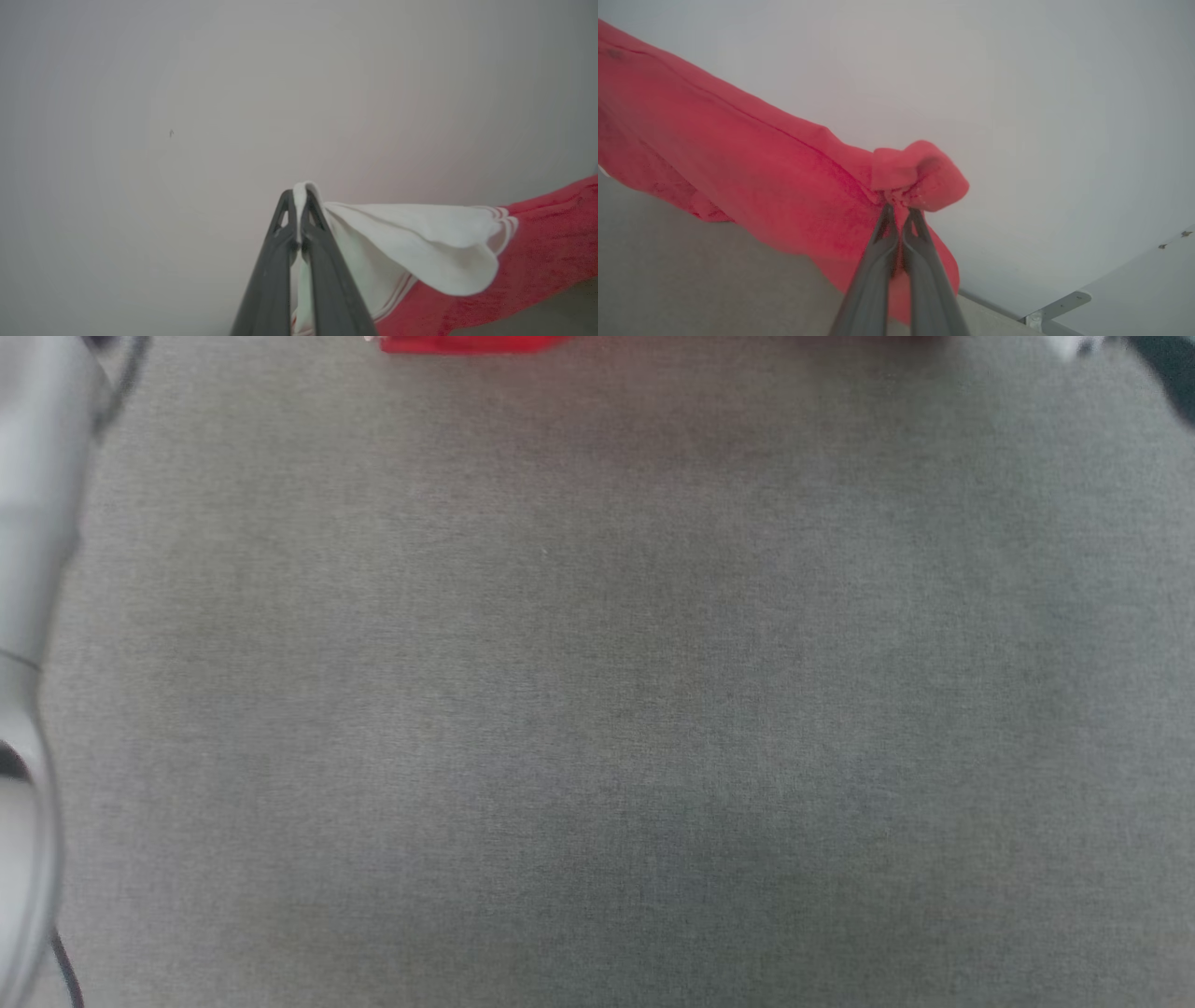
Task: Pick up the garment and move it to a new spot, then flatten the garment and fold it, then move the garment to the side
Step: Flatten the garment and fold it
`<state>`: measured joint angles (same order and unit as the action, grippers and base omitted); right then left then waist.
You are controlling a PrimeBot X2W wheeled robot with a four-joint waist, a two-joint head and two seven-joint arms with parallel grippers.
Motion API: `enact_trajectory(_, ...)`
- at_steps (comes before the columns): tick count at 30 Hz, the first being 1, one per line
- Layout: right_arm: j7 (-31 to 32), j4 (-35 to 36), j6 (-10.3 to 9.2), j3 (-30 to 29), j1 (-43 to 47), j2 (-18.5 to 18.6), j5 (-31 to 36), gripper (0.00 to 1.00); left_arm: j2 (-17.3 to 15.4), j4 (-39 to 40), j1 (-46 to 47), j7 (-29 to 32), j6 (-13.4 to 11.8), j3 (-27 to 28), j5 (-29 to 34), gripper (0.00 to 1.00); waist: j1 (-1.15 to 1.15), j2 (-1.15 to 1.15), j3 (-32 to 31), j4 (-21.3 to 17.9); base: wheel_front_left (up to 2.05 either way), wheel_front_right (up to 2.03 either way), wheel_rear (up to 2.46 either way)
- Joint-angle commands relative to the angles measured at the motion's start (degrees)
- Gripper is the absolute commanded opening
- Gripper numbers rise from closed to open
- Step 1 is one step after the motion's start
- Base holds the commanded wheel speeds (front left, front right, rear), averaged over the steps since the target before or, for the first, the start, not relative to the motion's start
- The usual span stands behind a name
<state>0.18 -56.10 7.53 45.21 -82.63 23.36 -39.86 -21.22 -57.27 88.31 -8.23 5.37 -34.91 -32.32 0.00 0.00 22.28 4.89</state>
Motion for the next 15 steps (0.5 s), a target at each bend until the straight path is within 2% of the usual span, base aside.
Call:
enact_trajectory(1, 1.58, 1.18, -0.08, 1.01, 2.08, 0.91, -1.58, 0.00, 0.39, -0.44, -2.27, 1.55, 0.53, -0.36, -1.00, 0.00, 0.00, 0.00, -0.88, 0.67, 0.00, 0.00, 0.00)
enact_trajectory(8, 7.56, 8.85, -0.08, 4.38, 12.47, 5.87, -9.87, 0.00, 0.52, 0.60, -13.14, 14.46, 2.00, -3.62, -5.78, 0.00, 0.00, 0.00, -3.34, 1.63, 0.00, 0.00, 0.00)
enact_trajectory(12, 10.03, 13.98, -0.08, 5.66, 18.52, 9.58, -13.16, 0.00, -0.96, 6.14, -20.57, 22.23, 2.09, -6.47, -9.07, 0.00, 0.00, 0.00, -4.60, 2.12, 0.00, 0.00, 0.00)
enact_trajectory(15, 10.98, 18.07, -0.08, 5.50, 23.36, 12.28, -15.53, 0.00, -3.27, 11.66, -26.75, 27.88, 2.06, -7.36, -11.49, 0.00, 0.00, 0.00, -5.34, 2.32, 0.00, 0.00, 0.00)
